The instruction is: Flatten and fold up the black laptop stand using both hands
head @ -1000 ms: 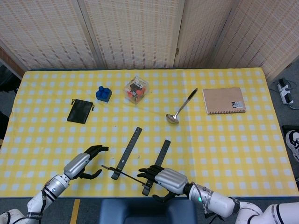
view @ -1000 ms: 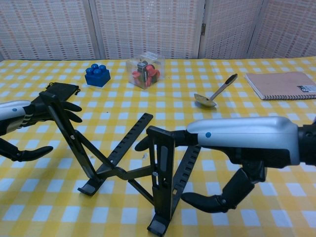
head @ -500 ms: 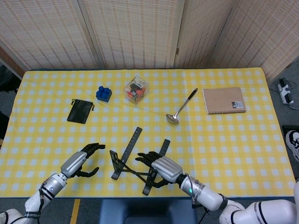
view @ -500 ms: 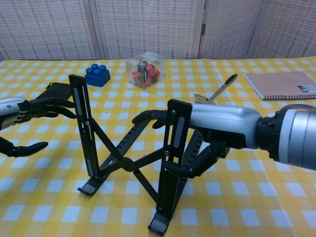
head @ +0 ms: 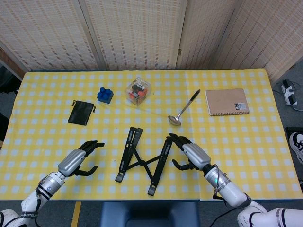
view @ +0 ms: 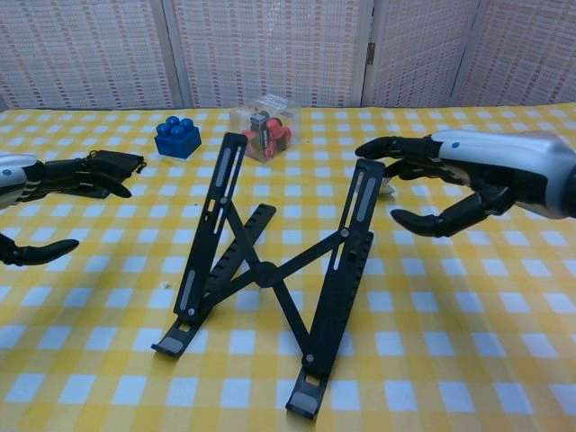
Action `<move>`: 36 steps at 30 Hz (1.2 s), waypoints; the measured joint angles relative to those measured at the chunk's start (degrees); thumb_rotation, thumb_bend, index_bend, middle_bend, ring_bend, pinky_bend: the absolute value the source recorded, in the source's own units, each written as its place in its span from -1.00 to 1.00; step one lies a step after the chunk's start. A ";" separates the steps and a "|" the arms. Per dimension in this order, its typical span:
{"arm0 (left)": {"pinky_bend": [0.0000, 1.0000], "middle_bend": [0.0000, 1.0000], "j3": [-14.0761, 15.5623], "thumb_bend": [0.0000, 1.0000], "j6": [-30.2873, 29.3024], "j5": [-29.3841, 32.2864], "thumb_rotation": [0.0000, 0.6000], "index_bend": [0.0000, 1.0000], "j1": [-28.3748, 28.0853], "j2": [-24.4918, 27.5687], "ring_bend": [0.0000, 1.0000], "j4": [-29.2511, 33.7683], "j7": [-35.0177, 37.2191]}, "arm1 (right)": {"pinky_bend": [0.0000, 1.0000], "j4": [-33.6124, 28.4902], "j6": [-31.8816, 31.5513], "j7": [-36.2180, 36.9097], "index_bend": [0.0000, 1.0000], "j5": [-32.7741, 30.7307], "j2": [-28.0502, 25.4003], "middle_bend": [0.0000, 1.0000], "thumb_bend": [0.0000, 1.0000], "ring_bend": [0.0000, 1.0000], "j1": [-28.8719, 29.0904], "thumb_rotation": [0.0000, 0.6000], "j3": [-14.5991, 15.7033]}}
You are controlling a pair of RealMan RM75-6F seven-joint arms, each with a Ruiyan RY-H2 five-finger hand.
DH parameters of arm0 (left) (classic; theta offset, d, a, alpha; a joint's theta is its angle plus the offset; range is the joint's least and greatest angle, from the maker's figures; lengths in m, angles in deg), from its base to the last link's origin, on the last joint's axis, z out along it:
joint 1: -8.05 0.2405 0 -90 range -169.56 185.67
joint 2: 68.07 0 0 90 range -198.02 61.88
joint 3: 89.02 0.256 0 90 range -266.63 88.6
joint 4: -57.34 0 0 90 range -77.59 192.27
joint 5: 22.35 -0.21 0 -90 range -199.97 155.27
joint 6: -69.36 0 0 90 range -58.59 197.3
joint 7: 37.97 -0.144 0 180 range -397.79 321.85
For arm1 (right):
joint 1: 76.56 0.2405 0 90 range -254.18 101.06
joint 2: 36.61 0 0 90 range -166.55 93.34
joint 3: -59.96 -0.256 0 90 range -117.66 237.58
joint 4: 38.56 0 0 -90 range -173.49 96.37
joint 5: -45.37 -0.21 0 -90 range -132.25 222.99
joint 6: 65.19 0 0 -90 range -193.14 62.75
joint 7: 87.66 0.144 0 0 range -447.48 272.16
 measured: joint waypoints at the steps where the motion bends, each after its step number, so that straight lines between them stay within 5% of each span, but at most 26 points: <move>1: -1.00 -0.66 -0.18 -0.06 0.16 0.11 1.00 -0.74 -0.14 0.08 -0.98 0.15 -0.31 | -1.00 0.25 -0.41 1.46 -1.00 0.61 -0.88 -1.00 0.04 -0.85 -0.61 0.73 -0.03; 10: -1.00 -0.66 -2.98 -0.07 1.99 2.22 1.00 -0.68 -2.14 0.97 -0.94 -0.10 -4.93 | -1.00 0.16 -5.28 6.00 -1.00 8.23 -6.29 -1.00 0.04 -0.89 -4.20 0.74 -0.03; 15: -1.00 -0.66 -5.02 -0.31 3.76 3.62 1.00 -0.66 -4.10 0.00 -0.92 -2.70 -11.85 | -0.99 -0.35 -7.05 1.24 -1.00 12.24 -7.02 -0.87 0.04 -0.73 -4.96 0.76 0.90; 20: -1.00 -0.66 -7.26 -0.53 6.01 4.62 1.00 -0.65 -7.21 -3.46 -0.90 -8.34 -19.91 | -0.66 -0.77 -8.22 -8.19 -0.98 15.59 -6.62 -0.56 0.04 -0.44 -5.40 0.77 2.03; 28: -1.00 -0.66 -8.59 -0.66 8.70 4.54 1.00 -0.68 -11.31 -10.61 -0.90 -16.50 -23.84 | 0.15 -0.54 -7.96 -25.90 -0.34 17.35 -3.15 0.07 -0.10 0.18 -5.38 0.95 2.88; 36: -1.00 -0.66 -8.03 -0.66 8.65 3.97 1.00 -0.69 -12.40 -14.13 -0.90 -19.96 -21.81 | 0.47 6.74 -6.74 -38.42 -0.05 16.63 4.64 0.45 -0.11 0.51 -4.32 0.97 2.02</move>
